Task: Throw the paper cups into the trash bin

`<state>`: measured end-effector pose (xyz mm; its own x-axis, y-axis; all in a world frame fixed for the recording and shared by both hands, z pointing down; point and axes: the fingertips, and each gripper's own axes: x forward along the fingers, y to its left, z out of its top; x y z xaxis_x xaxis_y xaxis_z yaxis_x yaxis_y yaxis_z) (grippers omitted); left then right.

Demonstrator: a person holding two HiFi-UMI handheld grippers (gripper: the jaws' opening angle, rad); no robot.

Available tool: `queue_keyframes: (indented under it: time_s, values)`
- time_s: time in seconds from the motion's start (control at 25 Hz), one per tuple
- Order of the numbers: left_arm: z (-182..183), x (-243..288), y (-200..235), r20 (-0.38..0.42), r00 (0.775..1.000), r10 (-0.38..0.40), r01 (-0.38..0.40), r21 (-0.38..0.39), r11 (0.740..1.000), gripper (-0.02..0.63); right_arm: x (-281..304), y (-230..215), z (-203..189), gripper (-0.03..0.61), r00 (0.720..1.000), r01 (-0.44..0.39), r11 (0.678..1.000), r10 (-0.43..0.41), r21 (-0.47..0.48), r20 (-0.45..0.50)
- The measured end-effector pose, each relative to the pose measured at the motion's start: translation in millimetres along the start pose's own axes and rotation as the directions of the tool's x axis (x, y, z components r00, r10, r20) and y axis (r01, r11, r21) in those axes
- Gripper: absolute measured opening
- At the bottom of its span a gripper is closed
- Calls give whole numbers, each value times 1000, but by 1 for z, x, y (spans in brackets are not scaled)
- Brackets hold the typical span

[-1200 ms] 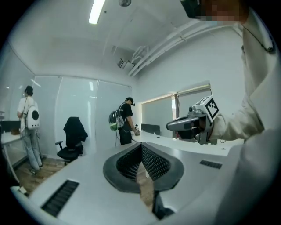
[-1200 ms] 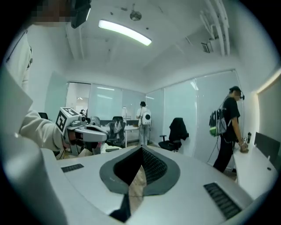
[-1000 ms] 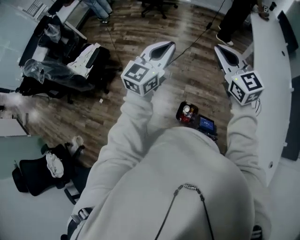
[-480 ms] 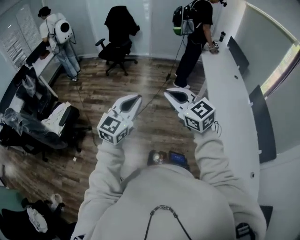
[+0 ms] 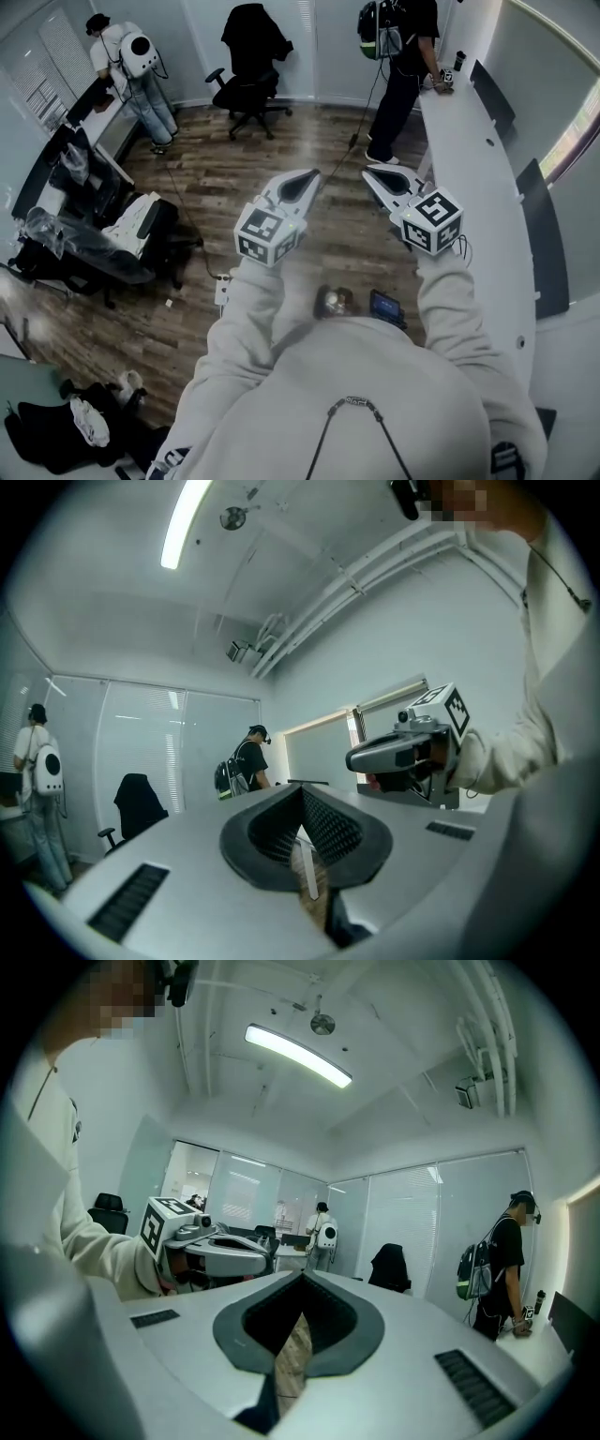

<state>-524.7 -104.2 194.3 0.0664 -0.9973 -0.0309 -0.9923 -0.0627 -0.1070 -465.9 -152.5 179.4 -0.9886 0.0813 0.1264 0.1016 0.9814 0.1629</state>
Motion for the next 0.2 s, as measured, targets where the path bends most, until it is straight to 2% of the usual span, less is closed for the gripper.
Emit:
queue_keyframes:
  time_s: [0.2]
  values:
    - [7,15,-9,-31,999,-9,8,-26,1000,-8,-9,-6,7,18,1000,5,1000,-5,-2,22]
